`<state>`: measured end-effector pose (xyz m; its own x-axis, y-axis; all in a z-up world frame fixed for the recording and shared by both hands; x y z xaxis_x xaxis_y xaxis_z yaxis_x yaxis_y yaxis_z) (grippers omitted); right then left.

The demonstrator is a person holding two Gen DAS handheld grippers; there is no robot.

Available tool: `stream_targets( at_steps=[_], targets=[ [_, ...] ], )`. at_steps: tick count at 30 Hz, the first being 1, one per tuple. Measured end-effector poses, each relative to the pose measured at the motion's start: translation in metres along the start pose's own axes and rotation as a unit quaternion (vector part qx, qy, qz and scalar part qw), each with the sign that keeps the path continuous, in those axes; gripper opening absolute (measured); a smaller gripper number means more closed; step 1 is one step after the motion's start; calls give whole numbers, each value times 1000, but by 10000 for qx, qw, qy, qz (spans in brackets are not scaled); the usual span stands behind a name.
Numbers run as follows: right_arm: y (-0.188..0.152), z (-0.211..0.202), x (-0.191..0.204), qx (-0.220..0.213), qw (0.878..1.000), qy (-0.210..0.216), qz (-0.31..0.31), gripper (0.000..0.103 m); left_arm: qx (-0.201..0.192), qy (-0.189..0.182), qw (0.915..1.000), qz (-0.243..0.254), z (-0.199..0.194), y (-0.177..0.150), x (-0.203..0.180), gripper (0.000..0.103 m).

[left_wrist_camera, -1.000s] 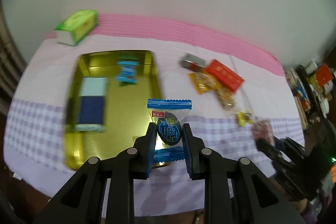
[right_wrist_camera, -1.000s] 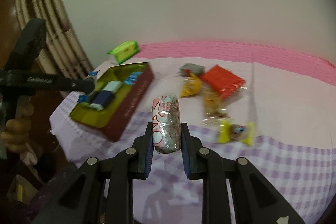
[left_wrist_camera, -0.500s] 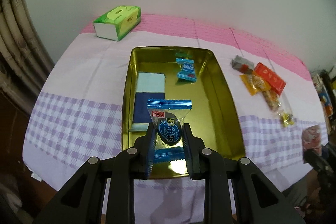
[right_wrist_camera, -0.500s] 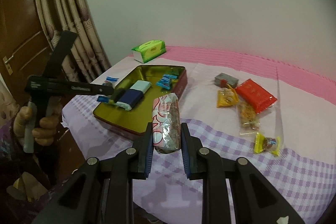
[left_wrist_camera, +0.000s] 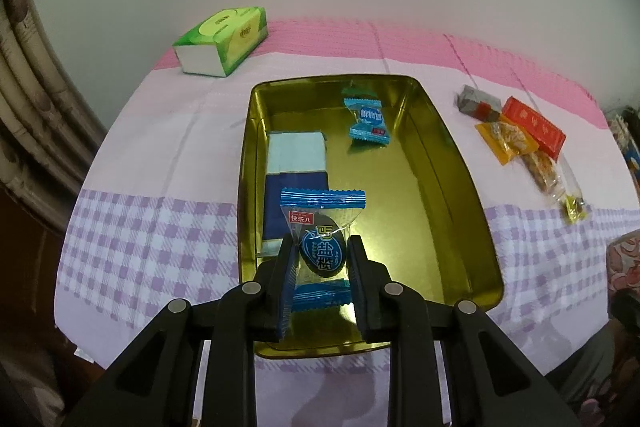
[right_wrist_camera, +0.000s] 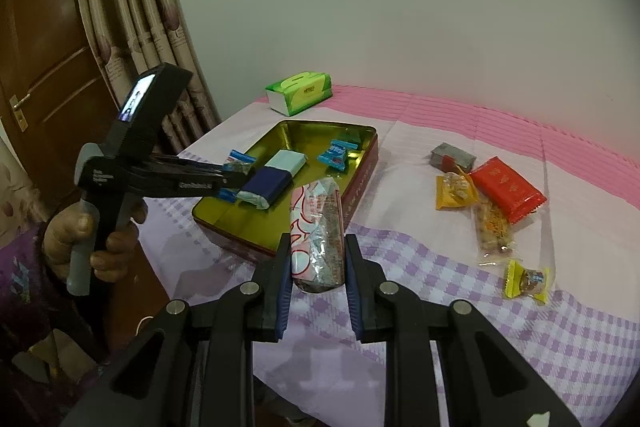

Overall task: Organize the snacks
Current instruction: 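Lower the blue candy into the tray with the left gripper and release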

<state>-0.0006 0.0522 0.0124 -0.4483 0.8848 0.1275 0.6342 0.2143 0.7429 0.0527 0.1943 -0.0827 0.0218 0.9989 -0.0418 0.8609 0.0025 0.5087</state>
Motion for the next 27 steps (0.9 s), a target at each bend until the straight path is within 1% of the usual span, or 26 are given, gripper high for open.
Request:
stream_targets(
  at_steps=[16,27],
  targets=[
    [1,3,10,35,10000,23,-38,21,197,44,9998,61,14,-4,3,26],
    [1,2,14,29,10000,14,-46,21,170,68,9998,112,14,-3,3,26]
  ],
)
Point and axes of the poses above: each gripper's, at about its wrist camera, not at the fingertips, and z roughly the way its jaws point, x to its left, y to its top, the point moved 7 cm from there along z, roughly the way its jaws point, and after that the axes turned 3 degrees about -y, right-handed, at the moved point
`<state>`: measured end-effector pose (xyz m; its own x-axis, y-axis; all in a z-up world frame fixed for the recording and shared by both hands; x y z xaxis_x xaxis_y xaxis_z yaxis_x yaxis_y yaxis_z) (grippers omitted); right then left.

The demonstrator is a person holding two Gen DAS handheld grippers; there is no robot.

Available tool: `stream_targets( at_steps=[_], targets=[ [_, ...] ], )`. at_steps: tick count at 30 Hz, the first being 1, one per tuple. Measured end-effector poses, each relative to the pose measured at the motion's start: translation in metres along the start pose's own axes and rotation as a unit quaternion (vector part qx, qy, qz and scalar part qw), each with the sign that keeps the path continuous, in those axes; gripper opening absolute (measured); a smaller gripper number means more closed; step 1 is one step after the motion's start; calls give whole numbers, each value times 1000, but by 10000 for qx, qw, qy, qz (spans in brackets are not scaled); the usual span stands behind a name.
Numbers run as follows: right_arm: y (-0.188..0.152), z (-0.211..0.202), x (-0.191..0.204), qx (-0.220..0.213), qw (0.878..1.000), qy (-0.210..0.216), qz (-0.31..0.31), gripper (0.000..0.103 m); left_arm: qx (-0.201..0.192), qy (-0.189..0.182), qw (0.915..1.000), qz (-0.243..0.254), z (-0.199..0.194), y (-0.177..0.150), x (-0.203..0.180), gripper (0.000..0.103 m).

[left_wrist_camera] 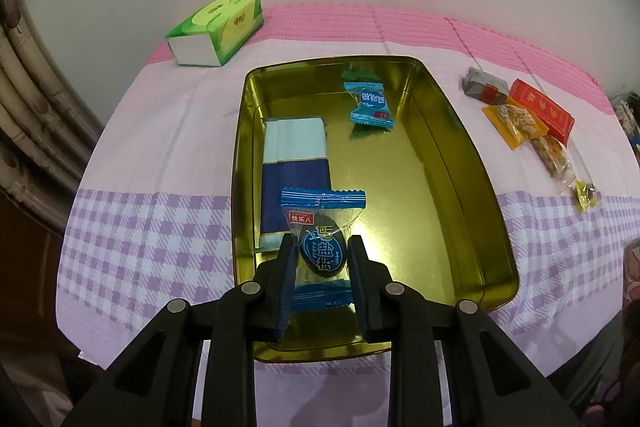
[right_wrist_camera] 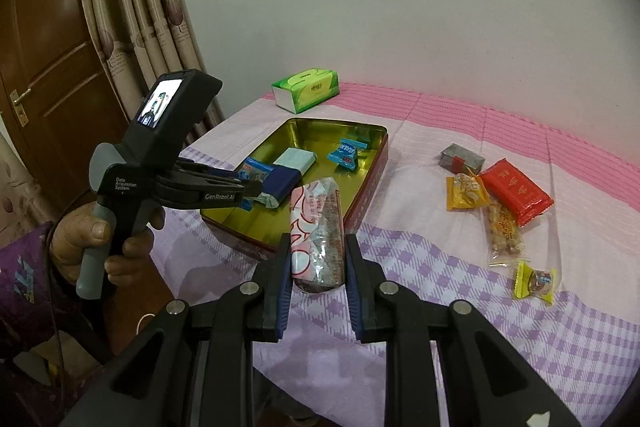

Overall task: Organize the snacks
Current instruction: 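Lower the blue candy into the tray with the left gripper and release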

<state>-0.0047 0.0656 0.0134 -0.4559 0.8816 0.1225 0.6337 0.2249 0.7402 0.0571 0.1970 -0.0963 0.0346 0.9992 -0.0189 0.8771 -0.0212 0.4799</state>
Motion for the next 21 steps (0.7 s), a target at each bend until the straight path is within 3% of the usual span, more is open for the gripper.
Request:
stream_targets(
  at_steps=[17,20,21],
  targets=[
    [0,0,1,-5,10000,0,-23,21,-64,59,9999,-49,-10,3,0,28],
    [0,0,2,2,10000,4,-10,21,-125,103,9998,-64,-13,5,0,37],
    [0,0,2,5,10000,2,-17,21,-168,153,9997,-64,-15,6,1,45]
  ],
)
Point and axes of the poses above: each gripper's, at about its wrist camera, not at the fingertips, and z roughly the way its jaws point, x to its left, y to its top, the point moved 7 cm from there along z, roughly the way its jaws point, and after that the axes turned 3 degrees about -y, right-handed, at the moved point
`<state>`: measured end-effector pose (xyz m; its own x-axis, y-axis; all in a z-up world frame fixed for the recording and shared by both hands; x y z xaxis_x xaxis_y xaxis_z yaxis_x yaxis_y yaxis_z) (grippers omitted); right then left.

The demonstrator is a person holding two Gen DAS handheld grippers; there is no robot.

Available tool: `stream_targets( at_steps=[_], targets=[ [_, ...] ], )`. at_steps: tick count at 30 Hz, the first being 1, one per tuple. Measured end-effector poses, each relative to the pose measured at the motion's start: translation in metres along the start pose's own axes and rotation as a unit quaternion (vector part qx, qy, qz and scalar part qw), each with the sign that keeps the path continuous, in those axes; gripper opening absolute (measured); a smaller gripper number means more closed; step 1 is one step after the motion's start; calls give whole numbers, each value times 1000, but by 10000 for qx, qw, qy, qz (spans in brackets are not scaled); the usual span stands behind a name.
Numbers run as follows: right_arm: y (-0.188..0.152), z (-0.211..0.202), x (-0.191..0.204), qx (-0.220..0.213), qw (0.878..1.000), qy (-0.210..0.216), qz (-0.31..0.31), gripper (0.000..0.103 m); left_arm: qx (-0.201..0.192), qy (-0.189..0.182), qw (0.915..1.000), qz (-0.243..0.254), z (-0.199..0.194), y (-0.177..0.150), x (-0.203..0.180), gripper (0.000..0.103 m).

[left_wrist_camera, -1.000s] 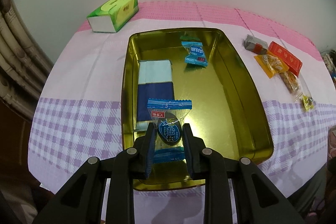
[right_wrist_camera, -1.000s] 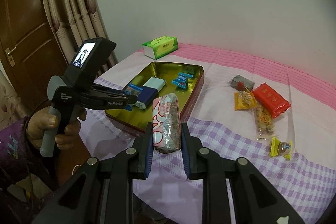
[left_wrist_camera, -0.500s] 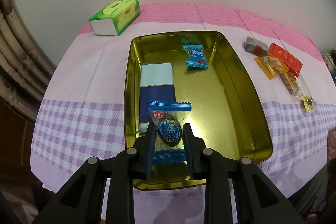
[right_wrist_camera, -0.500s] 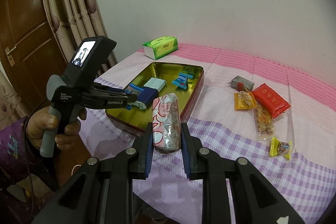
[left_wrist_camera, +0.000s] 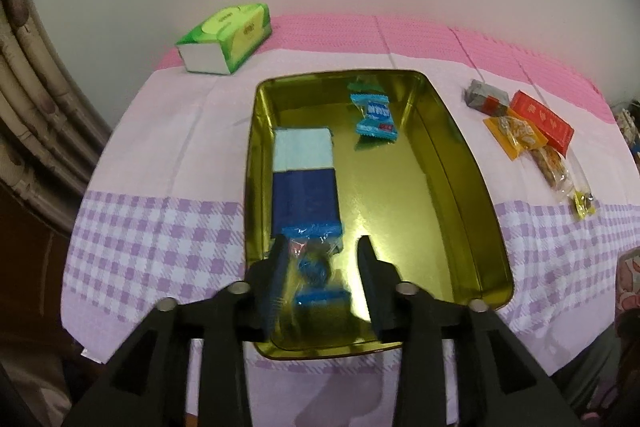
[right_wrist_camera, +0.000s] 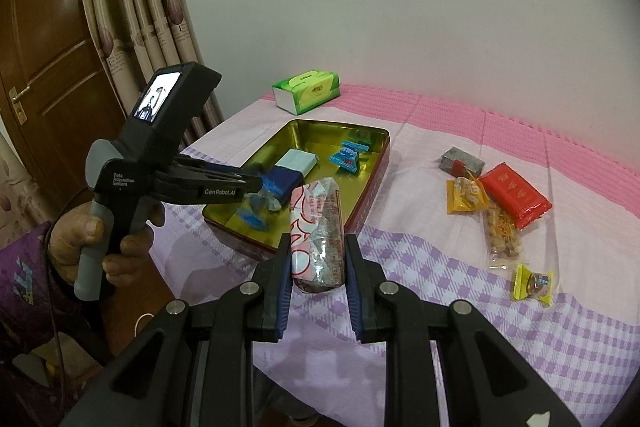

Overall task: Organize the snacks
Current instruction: 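Lower the blue candy into the tray with the left gripper and release, then carry the patterned sweet into the tray with the right gripper and release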

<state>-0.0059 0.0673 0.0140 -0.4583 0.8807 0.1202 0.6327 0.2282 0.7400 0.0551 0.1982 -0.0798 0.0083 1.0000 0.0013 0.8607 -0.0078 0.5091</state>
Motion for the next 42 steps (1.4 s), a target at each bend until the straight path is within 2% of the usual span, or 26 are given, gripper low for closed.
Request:
stream_targets(
  at_steps=[1,8,12,16,19,23,26,30,33,42],
  targets=[
    [2,-1,0,2,10000,-2,-5,21,-48,22,10000,-7,-2,1,1,52],
    [10,1,0,12,10000,-12,-54,21,-221,60,9996,-184,-15,7,9,69],
    [21,9,2,8,9999,79,-88,21,-274,249,9981,-499,-24,6,25,90],
    [34,34,7,103,9997,242,12,21,-478,262,9954,-782,-36,8,37,96],
    [42,58,8,261,9988,373,195,21,-582,227,9941,-891,-41,9,42,97],
    [54,105,4,637,9949,509,586,21,-721,371,9930,-864,-44,11,48,96],
    [61,133,9,823,9935,456,641,22,-811,322,9912,-995,-47,13,57,97],
    [72,170,10,1091,9909,343,713,22,-1041,655,9872,-1020,-52,17,68,96],
    [78,195,9,1233,9890,271,767,22,-1113,694,9858,-1051,-53,17,70,96],
    [96,239,10,1391,9877,-18,718,22,-1151,883,9853,-897,-53,17,66,97]
  ],
)
Point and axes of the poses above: each gripper's, at about its wrist camera, not at the fingertips, and z roughly the way its jaws point, x to its left, y to its top, the point moved 7 cm from there along z, roughly the way its jaws point, and after that the axes turned 3 degrees about -y, right-handed, at the moved point
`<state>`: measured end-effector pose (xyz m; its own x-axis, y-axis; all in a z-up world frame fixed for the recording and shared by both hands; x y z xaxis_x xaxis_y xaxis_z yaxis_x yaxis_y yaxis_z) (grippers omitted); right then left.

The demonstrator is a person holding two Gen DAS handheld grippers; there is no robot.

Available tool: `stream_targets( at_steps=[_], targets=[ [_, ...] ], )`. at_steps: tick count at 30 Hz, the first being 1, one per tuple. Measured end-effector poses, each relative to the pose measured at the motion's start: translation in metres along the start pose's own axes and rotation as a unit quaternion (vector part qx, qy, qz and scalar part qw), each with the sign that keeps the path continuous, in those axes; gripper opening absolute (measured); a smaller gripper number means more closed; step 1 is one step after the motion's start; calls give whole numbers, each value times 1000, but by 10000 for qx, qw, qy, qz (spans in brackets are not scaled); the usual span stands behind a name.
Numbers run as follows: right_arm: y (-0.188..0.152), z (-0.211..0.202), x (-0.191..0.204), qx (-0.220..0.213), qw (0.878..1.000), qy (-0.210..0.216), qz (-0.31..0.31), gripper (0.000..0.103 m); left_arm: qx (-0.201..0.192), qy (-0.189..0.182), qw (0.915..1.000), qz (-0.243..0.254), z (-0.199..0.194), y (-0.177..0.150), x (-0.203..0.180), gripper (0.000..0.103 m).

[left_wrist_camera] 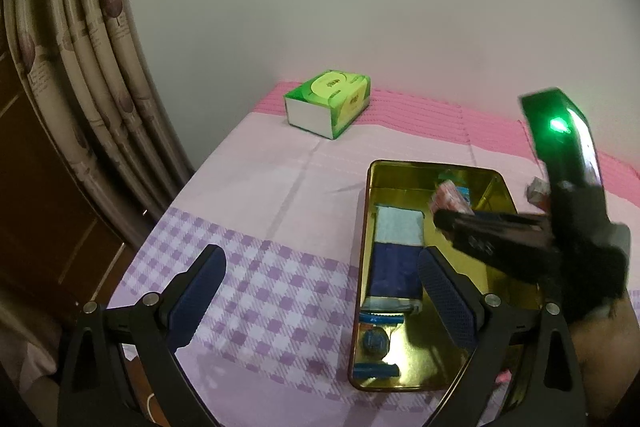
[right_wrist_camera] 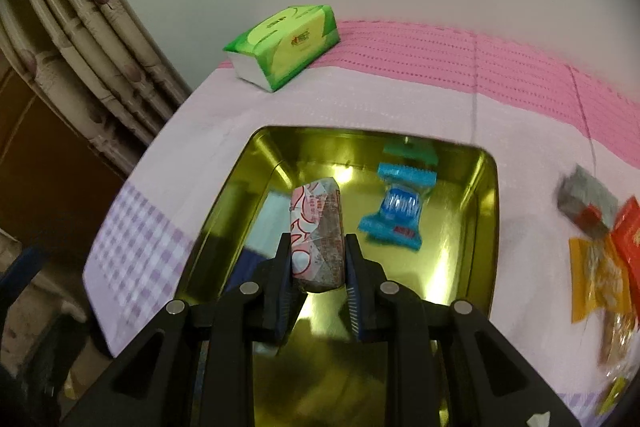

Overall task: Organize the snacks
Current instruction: 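Carry the patterned sweet into the tray with the right gripper and release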

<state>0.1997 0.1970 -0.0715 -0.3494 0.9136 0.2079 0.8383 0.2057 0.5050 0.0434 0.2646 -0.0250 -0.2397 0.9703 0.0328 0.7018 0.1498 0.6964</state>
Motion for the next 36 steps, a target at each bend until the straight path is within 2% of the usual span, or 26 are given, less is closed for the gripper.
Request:
stream_targets(
  at_steps=[8,21,27,36],
  targets=[
    [14,10,1,-110,9999,-55,121,25,71,40,10000,56,2,-1,-1,97],
    [15,-12,16,-527,9985,150,25,26,51,69,9997,224,1,-3,-7,97],
    [1,-37,26,-811,9961,356,-5,26,44,76,9994,325,0,-4,-11,96],
    [-39,-110,17,-1601,9867,260,-149,27,-39,132,9982,588,-4,-7,-21,96]
  ],
)
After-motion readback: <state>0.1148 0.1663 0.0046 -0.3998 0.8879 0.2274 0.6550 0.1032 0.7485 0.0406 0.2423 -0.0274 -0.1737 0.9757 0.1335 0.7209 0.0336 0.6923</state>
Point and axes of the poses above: each gripper's, at about its wrist camera, not at the fingertips, and z roughly the way its jaws point, x to its left, y to its top, the point moved 7 cm from there along z, roughly the way its jaws point, and after that the axes turned 3 degrees about -y, right-handed, at the moved point
